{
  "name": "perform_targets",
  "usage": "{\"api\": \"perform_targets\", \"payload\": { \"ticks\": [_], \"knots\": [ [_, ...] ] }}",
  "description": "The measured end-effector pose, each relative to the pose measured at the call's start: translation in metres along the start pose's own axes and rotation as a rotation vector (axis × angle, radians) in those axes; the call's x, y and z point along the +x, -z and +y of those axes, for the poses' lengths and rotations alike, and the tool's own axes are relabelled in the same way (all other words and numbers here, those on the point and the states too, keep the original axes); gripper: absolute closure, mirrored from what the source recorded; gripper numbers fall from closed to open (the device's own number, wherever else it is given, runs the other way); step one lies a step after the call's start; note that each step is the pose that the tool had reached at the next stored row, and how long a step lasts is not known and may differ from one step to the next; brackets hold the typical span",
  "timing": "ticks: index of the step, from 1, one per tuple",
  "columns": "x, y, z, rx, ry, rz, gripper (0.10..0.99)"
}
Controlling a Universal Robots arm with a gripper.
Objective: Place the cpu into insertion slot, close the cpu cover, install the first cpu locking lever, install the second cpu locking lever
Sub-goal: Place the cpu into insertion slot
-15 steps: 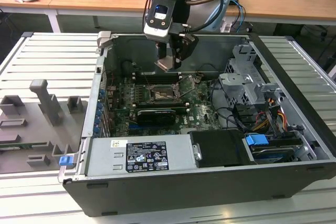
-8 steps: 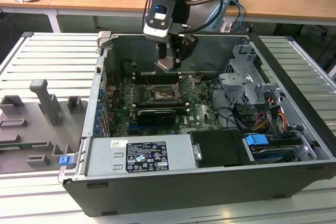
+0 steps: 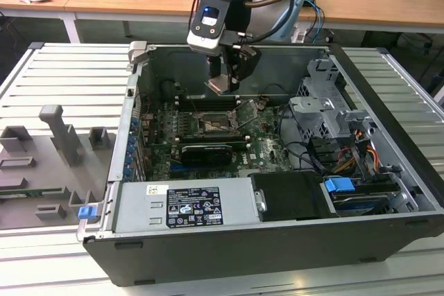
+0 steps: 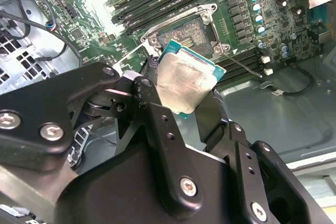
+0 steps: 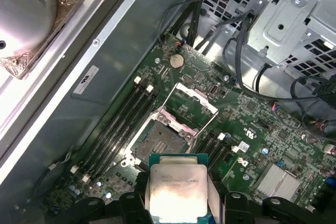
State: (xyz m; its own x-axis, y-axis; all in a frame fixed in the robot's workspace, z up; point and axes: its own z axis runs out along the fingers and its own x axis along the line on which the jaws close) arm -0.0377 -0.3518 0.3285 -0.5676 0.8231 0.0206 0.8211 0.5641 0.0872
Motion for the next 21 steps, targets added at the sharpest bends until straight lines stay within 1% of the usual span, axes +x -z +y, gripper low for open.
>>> {"api": "perform_targets", "payload": {
  "ticks": [15, 19, 21],
  "knots": [
    [0.0, -0.0022, -0.0002, -0.002, -0.087, -0.0076, 0.557],
    [-0.0001, -0.0035, -0.0003, -0.003, -0.143, -0.0126, 0.557],
    [-0.0001, -0.005, -0.0005, -0.004, -0.204, -0.0179, 0.557]
  ]
}}
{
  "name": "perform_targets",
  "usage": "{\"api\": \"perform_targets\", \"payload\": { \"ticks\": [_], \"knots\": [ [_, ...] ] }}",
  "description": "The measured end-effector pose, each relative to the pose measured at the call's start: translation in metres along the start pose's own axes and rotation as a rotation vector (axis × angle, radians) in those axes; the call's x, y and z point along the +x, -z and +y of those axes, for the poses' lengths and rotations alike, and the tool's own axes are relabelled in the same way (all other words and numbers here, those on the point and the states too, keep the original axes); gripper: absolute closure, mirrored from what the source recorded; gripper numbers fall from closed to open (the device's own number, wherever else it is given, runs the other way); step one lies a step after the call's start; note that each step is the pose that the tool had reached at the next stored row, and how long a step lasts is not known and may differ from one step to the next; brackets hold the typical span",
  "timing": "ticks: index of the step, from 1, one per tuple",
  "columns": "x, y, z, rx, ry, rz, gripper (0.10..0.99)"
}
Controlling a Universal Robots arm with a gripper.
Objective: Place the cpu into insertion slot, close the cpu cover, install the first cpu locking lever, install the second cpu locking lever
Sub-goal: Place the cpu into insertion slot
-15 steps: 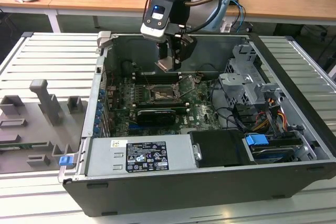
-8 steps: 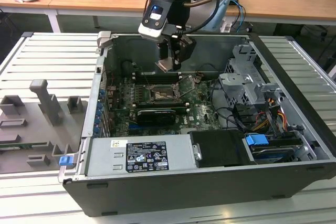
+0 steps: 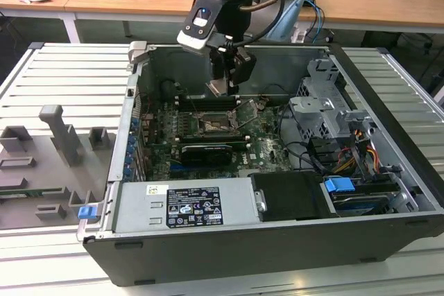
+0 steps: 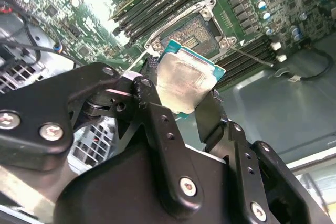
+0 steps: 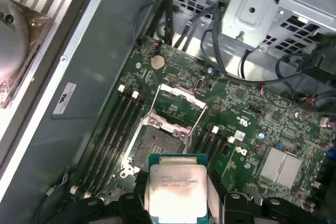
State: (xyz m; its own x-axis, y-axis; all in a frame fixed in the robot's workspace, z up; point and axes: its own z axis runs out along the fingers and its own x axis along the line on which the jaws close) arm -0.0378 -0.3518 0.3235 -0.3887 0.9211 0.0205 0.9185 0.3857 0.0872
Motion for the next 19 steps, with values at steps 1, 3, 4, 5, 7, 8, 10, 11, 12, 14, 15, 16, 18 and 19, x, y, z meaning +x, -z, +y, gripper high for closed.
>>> {"api": "perform_targets", "payload": {
  "ticks": [1, 3, 4, 5, 7, 8, 10, 11, 12, 14, 15, 16, 18, 19],
  "knots": [
    [0.0, -0.0007, -0.0001, -0.001, -0.023, -0.002, 0.557],
    [-0.0001, -0.0033, -0.0003, -0.002, -0.096, -0.0085, 0.557],
    [-0.0001, -0.0047, -0.0004, -0.003, -0.129, -0.0114, 0.557],
    [-0.0001, -0.0058, -0.0005, -0.003, -0.149, -0.013, 0.557],
    [-0.0002, -0.0086, -0.0007, -0.004, -0.195, -0.0171, 0.557],
    [-0.0002, -0.0101, -0.0009, -0.005, -0.219, -0.0192, 0.557],
    [-0.0002, -0.013, -0.0011, -0.005, -0.258, -0.0226, 0.557],
    [-0.0001, -0.0144, -0.0012, -0.006, -0.269, -0.0235, 0.557],
    [0.0003, -0.0164, -0.0015, -0.006, -0.281, -0.0246, 0.557],
    [0.0012, -0.0218, -0.0021, -0.006, -0.291, -0.0266, 0.557],
    [0.0013, -0.0237, -0.0021, -0.006, -0.292, -0.0272, 0.557],
    [0.0013, -0.026, -0.0023, -0.005, -0.293, -0.0272, 0.557],
    [0.0012, -0.0303, -0.0027, -0.006, -0.293, -0.0276, 0.557],
    [0.0012, -0.0322, -0.0029, -0.005, -0.293, -0.0277, 0.557]
  ]
}}
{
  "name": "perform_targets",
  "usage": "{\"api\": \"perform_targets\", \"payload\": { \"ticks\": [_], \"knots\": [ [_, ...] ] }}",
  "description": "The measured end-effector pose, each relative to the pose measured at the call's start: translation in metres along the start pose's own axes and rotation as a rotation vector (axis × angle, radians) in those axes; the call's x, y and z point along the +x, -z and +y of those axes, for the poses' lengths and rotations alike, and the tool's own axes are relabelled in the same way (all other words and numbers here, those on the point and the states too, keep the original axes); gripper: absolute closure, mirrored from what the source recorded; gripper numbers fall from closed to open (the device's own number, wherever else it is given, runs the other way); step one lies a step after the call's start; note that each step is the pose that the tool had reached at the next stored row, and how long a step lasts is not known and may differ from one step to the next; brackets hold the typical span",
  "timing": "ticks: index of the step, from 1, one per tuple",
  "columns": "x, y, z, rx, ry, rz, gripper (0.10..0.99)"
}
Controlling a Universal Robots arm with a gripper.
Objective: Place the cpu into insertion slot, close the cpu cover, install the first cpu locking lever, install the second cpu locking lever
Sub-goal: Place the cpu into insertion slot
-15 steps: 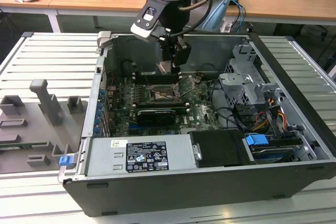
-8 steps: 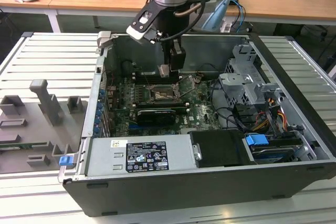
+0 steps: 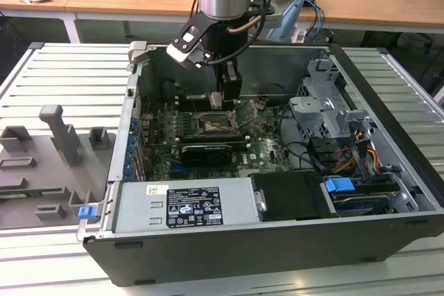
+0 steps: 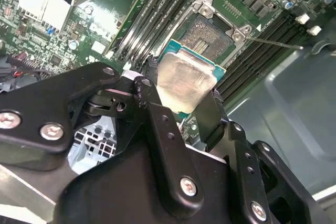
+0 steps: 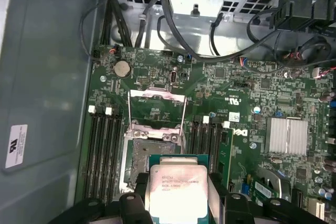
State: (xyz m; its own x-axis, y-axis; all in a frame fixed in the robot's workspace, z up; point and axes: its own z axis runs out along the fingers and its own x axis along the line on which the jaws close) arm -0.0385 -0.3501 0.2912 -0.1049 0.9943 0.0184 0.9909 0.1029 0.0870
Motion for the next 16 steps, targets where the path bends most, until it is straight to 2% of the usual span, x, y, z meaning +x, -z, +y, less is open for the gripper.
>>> {"api": "perform_targets", "payload": {
  "ticks": [4, 7, 11, 16],
  "knots": [
    [0.0001, -0.0077, -0.0009, -0.001, -0.004, -0.0006, 0.557],
    [0.001, -0.0149, -0.0016, -0.002, -0.047, -0.0043, 0.557],
    [0.0086, -0.026, -0.006, -0.002, -0.047, -0.0043, 0.557],
    [0.0175, -0.04, -0.0079, -0.002, -0.048, -0.0044, 0.557]
  ]
}}
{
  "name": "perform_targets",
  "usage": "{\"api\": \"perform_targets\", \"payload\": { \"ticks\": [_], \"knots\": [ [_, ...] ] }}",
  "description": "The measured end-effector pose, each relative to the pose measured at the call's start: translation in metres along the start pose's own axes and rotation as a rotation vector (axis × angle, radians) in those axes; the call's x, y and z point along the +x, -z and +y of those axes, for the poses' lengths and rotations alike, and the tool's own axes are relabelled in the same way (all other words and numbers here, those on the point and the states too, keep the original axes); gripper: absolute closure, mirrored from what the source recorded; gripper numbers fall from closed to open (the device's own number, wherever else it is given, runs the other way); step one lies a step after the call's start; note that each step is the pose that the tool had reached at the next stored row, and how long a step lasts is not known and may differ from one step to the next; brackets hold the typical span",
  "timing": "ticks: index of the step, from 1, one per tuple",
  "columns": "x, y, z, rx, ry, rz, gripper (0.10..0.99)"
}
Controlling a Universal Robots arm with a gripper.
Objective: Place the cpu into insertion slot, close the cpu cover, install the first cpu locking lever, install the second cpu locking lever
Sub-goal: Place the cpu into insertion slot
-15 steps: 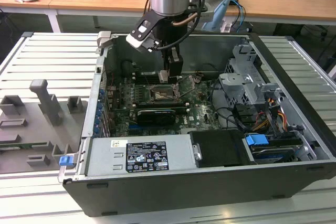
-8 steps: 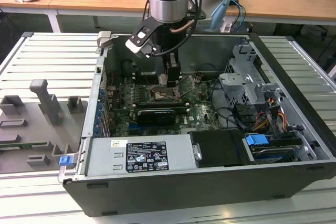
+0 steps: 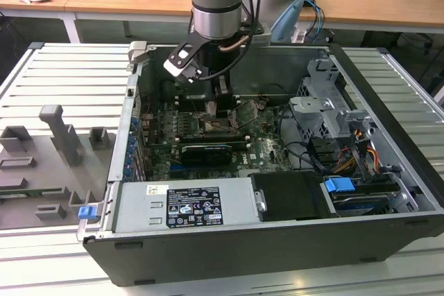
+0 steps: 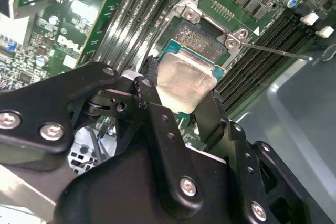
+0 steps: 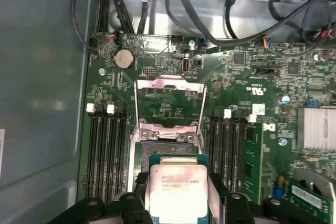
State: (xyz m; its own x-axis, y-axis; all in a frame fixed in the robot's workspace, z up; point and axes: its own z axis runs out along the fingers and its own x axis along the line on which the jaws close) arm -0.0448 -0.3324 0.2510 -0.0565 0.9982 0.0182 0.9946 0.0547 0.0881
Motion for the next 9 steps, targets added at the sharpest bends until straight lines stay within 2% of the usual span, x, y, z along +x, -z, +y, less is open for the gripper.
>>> {"api": "perform_targets", "payload": {
  "ticks": [4, 9],
  "knots": [
    [0.0014, -0.0084, -0.0015, 0.0, -0.007, -0.0004, 0.557],
    [0.0045, -0.0247, -0.0036, 0.0, -0.009, -0.0017, 0.557]
  ]
}}
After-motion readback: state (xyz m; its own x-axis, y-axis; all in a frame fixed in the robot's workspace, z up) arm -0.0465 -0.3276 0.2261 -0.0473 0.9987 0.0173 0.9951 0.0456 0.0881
